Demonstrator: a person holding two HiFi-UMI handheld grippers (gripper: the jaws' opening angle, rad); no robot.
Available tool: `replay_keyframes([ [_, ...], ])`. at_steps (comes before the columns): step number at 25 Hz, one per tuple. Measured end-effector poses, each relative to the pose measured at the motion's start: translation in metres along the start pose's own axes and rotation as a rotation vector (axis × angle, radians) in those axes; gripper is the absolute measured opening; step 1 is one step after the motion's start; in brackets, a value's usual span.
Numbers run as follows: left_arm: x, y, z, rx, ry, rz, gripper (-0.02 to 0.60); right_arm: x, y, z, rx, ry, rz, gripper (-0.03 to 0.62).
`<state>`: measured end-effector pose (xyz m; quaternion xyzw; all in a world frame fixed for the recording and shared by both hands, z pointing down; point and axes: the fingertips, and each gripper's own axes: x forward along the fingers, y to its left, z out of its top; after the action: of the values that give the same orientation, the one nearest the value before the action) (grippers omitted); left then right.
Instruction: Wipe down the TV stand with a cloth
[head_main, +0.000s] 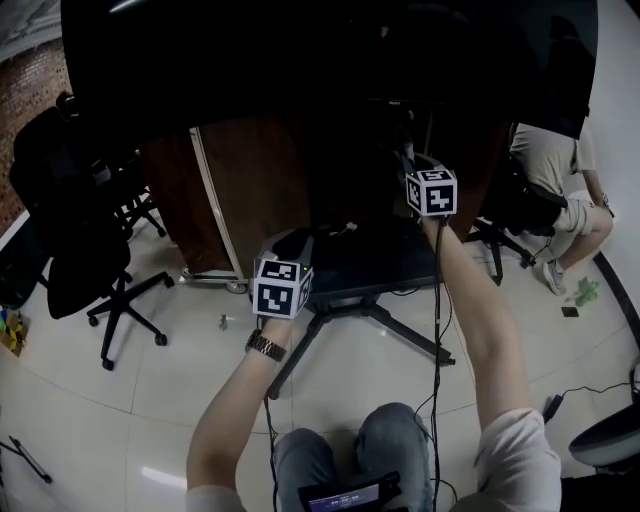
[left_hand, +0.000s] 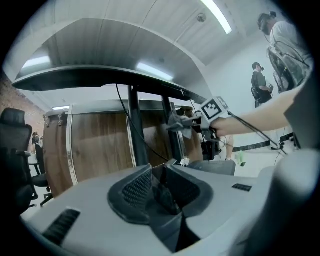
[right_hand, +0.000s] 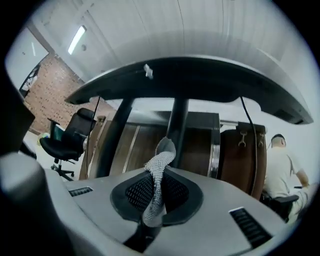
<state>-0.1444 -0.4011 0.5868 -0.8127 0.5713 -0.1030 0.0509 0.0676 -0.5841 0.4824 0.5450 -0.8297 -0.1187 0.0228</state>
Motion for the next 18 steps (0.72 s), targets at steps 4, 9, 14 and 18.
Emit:
replay_keyframes([
  [4,-0.004,-0.009,-0.004,-0.014,-0.012,-0.004,0.112,-0.021,0.026,-0.119,0.049,0.196,0.049,0.023],
  [9,-0.007,-0.01,-0.011,0.0,0.006,0.002,0.112,-0.023,0.009,-0.128,0.077,0.187,0.016,0.025],
  [14,-0.012,-0.003,-0.014,-0.007,-0.016,0.017,0.112,-0.013,-0.043,0.027,0.133,-0.099,-0.07,0.025],
  [18,-0.019,0.002,-0.024,-0.033,-0.015,0.03,0.112,-0.001,-0.009,-0.055,0.081,0.135,0.012,0.025],
])
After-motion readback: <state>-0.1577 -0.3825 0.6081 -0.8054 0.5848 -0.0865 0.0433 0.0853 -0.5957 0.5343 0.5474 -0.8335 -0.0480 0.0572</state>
